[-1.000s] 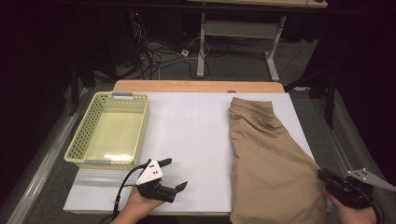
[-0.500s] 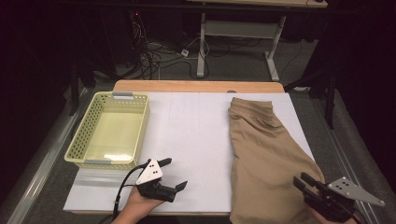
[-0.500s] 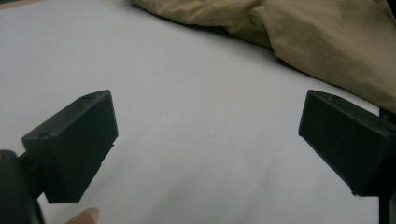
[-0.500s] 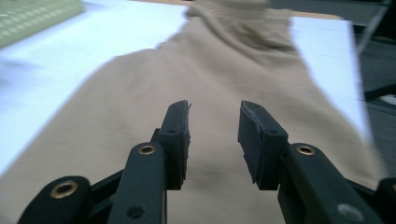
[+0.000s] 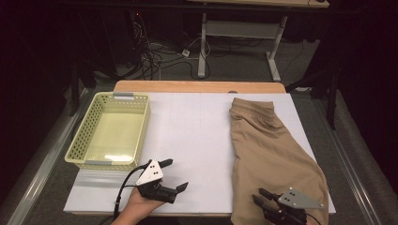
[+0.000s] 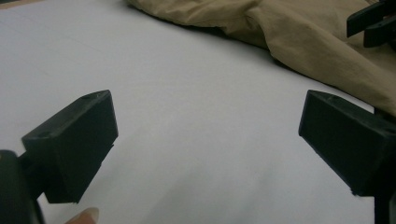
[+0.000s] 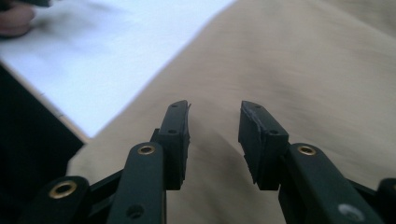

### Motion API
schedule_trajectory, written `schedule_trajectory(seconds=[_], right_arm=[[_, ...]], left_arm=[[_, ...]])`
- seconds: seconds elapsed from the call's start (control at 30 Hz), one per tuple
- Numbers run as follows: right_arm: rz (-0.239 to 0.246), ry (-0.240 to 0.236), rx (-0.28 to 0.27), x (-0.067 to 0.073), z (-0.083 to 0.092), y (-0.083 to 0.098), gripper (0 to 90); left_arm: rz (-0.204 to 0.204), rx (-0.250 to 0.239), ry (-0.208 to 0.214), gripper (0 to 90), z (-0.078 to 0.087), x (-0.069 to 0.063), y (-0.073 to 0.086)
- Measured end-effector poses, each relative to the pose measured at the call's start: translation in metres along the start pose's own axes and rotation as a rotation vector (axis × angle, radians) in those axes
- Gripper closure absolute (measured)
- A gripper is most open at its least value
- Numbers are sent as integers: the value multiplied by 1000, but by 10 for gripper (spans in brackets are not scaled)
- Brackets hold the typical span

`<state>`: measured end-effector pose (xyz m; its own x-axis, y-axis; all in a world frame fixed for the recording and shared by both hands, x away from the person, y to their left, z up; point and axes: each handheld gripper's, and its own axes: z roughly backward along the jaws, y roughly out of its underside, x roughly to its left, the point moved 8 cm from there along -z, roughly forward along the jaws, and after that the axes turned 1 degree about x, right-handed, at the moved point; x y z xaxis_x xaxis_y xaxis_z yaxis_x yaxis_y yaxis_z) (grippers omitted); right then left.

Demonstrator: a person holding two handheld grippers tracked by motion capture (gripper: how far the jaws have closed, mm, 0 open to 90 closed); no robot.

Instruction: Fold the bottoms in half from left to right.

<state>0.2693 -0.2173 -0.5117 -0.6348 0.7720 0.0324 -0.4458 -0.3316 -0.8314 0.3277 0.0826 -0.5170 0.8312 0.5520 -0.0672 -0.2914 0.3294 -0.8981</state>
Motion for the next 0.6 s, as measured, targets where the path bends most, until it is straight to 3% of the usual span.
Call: schedule_trajectory(seconds=[0.27,0.37,0.47,0.6], right_arm=[[120,-94,12,53,-15,-10,695],[180,-114,60,67,-28,-8,710],[195,-109,111,68,-39,-1,674],[176,-61,119,56,-39,2,638]], left_arm=[[-3,2,-2,41,0,0,0],[-4,4,-1,41,0,0,0],[-3,0,-2,41,0,0,0],[-2,1,-3,41,0,0,0]])
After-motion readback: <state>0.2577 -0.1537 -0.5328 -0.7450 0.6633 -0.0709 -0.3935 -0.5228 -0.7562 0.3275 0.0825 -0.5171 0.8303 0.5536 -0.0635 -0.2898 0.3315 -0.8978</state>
